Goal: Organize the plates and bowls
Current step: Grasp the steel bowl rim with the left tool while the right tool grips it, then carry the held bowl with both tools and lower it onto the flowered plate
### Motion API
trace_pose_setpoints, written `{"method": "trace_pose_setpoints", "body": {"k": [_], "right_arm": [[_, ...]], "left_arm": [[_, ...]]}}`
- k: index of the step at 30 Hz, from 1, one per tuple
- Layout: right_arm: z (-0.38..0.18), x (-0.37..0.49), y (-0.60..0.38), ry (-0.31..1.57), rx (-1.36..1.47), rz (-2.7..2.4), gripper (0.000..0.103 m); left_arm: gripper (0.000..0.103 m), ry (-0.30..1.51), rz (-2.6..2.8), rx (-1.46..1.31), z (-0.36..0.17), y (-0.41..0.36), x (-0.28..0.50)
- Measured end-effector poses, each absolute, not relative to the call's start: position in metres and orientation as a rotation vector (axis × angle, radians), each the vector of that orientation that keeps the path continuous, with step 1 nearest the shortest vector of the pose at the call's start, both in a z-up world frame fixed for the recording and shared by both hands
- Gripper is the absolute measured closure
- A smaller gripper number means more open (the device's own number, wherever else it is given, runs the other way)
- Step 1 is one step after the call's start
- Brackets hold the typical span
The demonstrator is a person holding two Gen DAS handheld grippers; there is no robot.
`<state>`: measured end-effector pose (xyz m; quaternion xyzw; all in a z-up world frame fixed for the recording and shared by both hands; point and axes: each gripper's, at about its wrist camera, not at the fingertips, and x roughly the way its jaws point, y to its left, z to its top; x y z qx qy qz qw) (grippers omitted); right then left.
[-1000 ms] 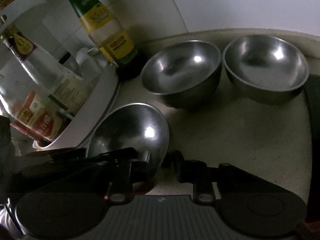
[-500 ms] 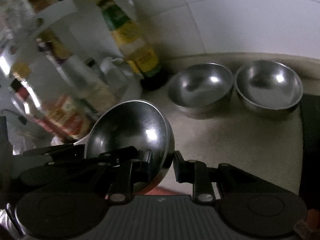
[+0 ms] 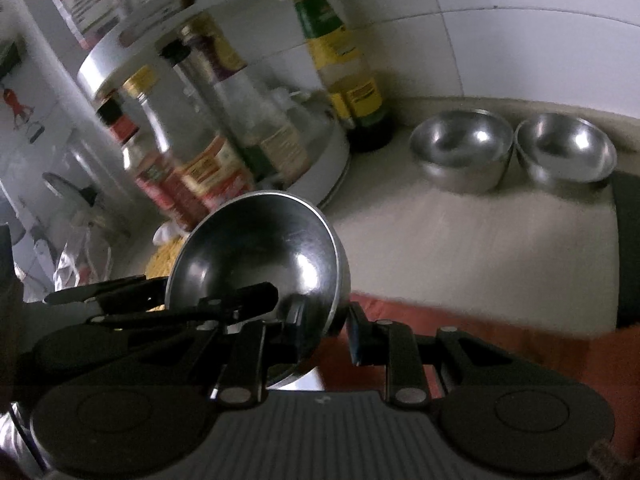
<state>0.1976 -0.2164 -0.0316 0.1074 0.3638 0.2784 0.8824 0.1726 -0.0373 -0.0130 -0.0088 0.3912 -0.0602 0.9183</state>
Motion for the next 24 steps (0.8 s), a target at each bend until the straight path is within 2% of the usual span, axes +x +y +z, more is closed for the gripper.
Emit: {"method": "trace_pose_setpoints", "body": {"k": [9, 21, 24], "right_arm": [[-0.041, 0.139, -0.19, 0.809, 0.222, 0.563, 0.082], [-0.06, 0.111, -0.168, 0.879, 0.213, 0.52, 0.082], [-0.064, 0.11, -0.164, 0.886, 0.212, 0.504, 0.08]], "left_arm": [[0.048, 0.852, -0.148, -0.011, -0.021, -0.014, 0.124], [0.05, 0.921, -0.162, -0.02, -0.038, 0.0, 0.103], [0.044, 0.917, -0.142, -0.016, -0.039, 0.005, 0.102]]}}
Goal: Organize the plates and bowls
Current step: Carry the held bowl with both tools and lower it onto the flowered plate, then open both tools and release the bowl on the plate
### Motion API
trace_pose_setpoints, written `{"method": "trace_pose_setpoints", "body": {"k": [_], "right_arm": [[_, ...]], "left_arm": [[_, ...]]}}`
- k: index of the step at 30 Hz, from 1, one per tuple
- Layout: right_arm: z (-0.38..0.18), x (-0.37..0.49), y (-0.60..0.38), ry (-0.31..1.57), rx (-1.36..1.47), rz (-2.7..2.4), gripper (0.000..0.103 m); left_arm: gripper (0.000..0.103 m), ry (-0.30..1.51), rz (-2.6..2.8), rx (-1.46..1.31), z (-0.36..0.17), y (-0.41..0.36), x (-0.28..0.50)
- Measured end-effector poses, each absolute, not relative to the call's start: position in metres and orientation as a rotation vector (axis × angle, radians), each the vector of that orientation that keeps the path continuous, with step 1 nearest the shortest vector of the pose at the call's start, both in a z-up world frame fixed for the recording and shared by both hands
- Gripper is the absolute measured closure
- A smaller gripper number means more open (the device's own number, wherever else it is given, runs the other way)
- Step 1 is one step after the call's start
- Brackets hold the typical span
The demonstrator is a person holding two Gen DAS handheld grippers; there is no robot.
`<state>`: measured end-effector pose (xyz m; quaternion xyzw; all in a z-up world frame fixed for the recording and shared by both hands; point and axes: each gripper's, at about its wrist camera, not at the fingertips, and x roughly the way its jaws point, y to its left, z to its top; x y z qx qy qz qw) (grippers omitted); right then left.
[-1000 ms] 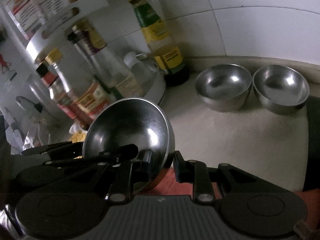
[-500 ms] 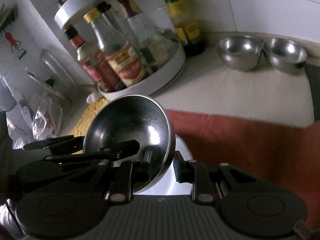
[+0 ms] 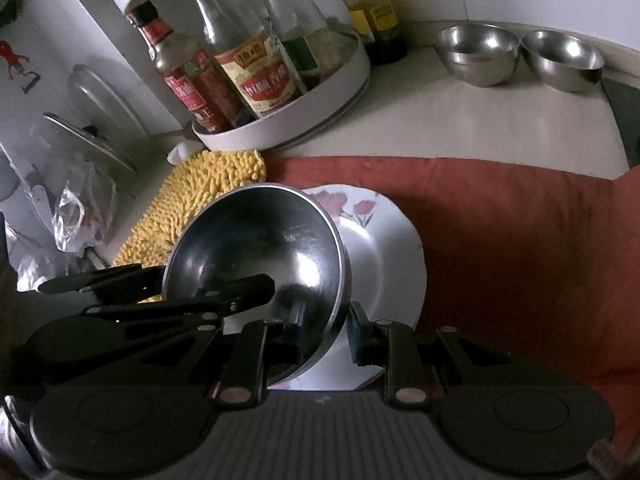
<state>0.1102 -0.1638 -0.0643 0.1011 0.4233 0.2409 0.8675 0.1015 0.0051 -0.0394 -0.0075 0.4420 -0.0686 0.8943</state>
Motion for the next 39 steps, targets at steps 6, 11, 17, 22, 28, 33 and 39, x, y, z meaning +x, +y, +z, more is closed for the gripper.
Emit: {"method": "trace_pose_setpoints", "body": {"k": [6, 11, 17, 22, 28, 33, 39], "right_arm": [[-0.06, 0.107, -0.166, 0.835, 0.19, 0.45, 0.069], [-0.057, 0.102, -0.17, 0.83, 0.186, 0.434, 0.069], [-0.049, 0.096, -0.175, 0.802, 0.194, 0.408, 0.069], [-0.041, 0.092, -0.182, 0.768, 0.201, 0.386, 0.069], [-0.032, 0.107, -0.196, 0.747, 0.202, 0.377, 0.068], [-0.026, 0.135, -0.22, 0.733, 0.211, 0.361, 0.065], [-0.02, 0.177, -0.261, 0.72, 0.222, 0.314, 0.065]], "left_arm": [[0.038, 0.902, -0.131, -0.022, -0.033, 0.015, 0.097], [0.036, 0.888, -0.134, -0.017, -0.028, 0.017, 0.094], [0.034, 0.856, -0.149, 0.001, -0.018, 0.017, 0.093], [0.03, 0.822, -0.151, 0.024, -0.009, 0.011, 0.097], [0.018, 0.786, -0.155, 0.068, 0.002, -0.01, 0.119], [0.014, 0.781, -0.156, 0.102, 0.011, -0.031, 0.156], [0.012, 0.821, -0.194, 0.092, 0.008, -0.055, 0.214]]}}
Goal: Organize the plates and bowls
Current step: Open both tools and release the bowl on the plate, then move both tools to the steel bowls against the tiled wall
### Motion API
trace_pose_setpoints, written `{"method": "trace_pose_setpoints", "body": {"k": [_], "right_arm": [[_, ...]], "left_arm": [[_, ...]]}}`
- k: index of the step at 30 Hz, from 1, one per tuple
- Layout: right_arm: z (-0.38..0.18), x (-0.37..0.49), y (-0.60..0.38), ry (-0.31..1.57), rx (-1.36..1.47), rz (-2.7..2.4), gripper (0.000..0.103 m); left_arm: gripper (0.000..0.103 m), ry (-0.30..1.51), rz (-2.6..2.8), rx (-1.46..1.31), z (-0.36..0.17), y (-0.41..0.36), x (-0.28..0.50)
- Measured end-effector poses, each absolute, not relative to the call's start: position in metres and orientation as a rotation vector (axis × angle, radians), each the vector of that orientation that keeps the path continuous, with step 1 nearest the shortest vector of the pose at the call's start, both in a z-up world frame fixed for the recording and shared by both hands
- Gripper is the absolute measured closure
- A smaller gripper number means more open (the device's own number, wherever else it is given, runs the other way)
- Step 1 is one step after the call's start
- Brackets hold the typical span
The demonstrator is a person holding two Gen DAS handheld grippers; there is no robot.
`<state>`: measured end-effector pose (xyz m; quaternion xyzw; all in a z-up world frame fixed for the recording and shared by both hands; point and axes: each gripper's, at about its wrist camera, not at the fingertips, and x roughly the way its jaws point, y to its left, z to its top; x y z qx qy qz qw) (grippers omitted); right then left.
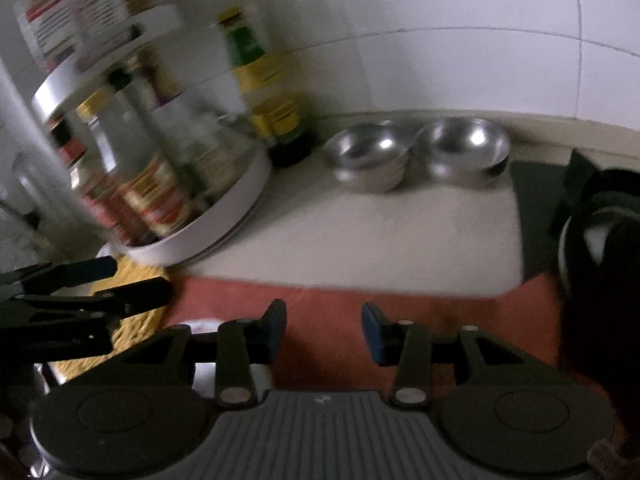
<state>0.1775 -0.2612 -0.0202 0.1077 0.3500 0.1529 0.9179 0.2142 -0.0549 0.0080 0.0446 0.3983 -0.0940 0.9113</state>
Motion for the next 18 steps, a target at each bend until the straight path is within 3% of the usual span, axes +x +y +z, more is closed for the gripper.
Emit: {"method": "trace_pose_setpoints", "body": {"k": [18], "right_arm": [[-0.026, 0.324, -0.324, 0.8, 0.353, 0.335, 0.064]], "left_arm": [[0.013, 0.969, -0.198, 0.026, -0.04, -0.101, 0.38]]}}
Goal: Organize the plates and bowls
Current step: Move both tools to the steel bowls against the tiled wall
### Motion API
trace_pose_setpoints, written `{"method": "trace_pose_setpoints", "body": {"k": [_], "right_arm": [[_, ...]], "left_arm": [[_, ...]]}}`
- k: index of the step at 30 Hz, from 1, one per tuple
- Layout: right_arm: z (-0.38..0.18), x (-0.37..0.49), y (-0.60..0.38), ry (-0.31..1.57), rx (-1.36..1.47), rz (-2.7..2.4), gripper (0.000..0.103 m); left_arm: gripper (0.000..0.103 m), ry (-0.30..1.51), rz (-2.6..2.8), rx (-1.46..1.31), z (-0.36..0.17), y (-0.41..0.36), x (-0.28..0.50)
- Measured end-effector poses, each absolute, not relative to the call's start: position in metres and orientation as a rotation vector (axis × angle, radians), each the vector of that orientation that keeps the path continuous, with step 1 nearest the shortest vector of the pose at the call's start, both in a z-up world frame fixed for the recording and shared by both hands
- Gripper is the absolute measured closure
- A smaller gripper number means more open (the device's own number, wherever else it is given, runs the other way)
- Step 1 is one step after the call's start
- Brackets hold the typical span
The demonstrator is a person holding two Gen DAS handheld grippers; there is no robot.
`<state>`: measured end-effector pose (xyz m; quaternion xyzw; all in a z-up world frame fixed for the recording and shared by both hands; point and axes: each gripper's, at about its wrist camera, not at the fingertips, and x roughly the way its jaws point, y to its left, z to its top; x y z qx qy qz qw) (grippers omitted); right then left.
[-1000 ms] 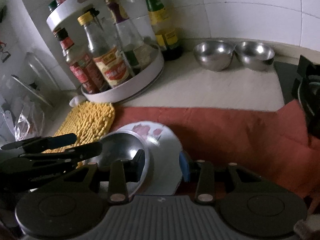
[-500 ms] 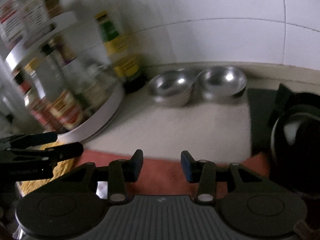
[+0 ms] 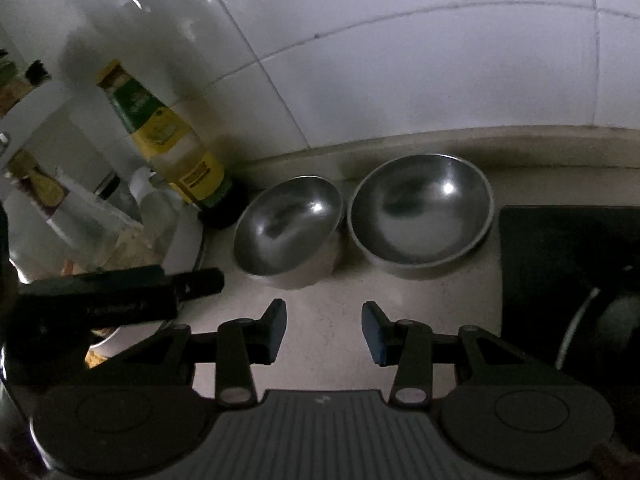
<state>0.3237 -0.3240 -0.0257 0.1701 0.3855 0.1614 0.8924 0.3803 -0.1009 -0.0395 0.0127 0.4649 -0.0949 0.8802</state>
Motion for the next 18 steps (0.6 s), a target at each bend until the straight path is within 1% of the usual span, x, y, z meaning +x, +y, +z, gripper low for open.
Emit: {"method": "trace_pose_setpoints", "body": {"k": [4, 9, 15, 17, 18], "right_arm": [[-0.032, 0.336, -0.344, 0.829, 0.38, 0.333, 0.064], [-0.026, 0.336, -0.381, 0.794, 0.366, 0.245, 0.064], [-0.028, 0.348, -0.408, 0.79, 0.42, 0.171, 0.064], [-0.033, 0.352, -0.409, 0.801, 0.439, 0.182, 0.064], [-0.036, 0.354, -0.409, 0.804, 0.449, 0.182, 0.064]], "left_arm": [[0.013, 0.939, -0.289, 0.061, -0.032, -0.123, 0.388], [0.013, 0.913, -0.372, 0.126, -0.026, -0.164, 0.41], [0.013, 0.907, -0.428, 0.218, -0.04, -0.205, 0.443], [0.016, 0.921, -0.435, 0.263, -0.049, -0.216, 0.454], [0.023, 0.933, -0.433, 0.284, -0.056, -0.221, 0.459]]}}
